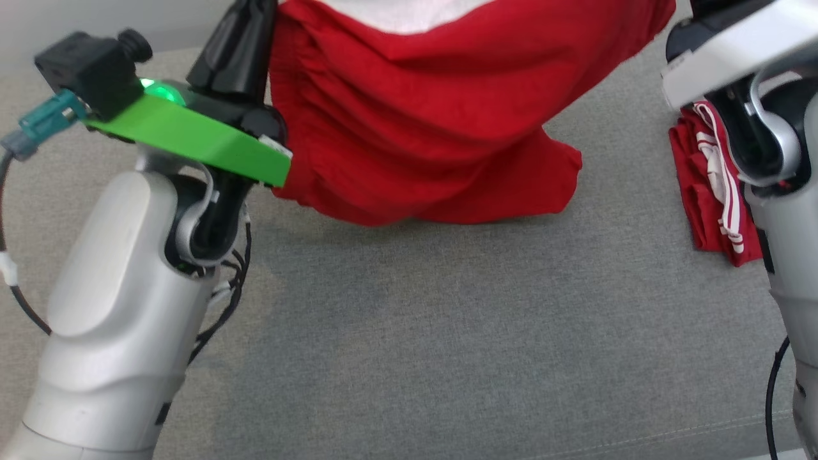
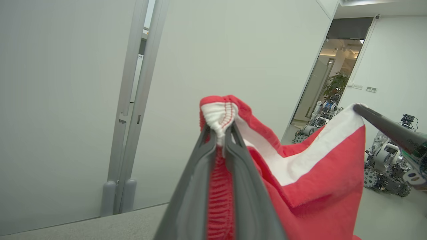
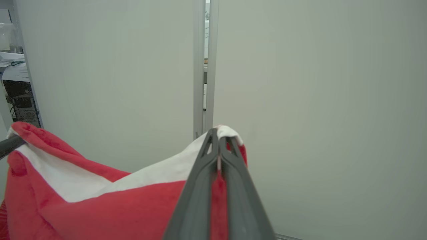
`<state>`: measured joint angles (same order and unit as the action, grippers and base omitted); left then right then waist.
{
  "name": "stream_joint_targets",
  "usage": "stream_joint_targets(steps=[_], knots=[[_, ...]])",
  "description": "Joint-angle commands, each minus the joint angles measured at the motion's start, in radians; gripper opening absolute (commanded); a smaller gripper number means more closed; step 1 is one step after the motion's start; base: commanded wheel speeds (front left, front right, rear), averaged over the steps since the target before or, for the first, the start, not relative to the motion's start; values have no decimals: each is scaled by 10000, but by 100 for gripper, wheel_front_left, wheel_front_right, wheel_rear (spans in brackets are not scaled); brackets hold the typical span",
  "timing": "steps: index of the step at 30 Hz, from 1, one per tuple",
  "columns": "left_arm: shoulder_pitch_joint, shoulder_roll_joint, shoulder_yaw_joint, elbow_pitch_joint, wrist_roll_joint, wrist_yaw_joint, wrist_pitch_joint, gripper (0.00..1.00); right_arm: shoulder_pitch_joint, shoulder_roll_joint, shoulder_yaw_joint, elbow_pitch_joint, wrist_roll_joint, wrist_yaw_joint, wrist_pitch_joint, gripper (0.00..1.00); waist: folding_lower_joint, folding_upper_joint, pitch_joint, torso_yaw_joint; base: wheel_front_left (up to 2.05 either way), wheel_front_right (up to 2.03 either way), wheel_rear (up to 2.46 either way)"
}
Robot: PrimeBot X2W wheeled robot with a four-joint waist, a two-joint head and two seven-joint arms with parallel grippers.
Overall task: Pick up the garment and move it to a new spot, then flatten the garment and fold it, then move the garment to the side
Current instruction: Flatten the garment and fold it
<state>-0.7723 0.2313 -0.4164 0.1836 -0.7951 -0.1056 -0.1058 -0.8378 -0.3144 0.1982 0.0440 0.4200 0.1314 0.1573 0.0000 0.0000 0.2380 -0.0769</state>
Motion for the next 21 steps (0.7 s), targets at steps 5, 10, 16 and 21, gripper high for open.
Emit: stream_joint_targets(steps=[5,10,16,21], knots=[[-1815,254,370,1175,-36,-131,-109,0,-2290,254,911,1793,335,-11,-230,0,0,0,2202,-764,0,0,0],[-3472,318,987,1935,-367,-190,-739,0,-4362,676,799,3590,276,-15,-1527,0,0,0,2961,-1076,0,0,0],[-4868,95,1671,2032,86,-232,-1530,0,-5901,865,277,4494,-19,-17,-3333,0,0,0,3389,-998,0,0,0],[-4520,-394,1928,1540,815,-254,-1587,0,-5575,500,454,4306,-135,-17,-3811,0,0,0,3606,-698,0,0,0]])
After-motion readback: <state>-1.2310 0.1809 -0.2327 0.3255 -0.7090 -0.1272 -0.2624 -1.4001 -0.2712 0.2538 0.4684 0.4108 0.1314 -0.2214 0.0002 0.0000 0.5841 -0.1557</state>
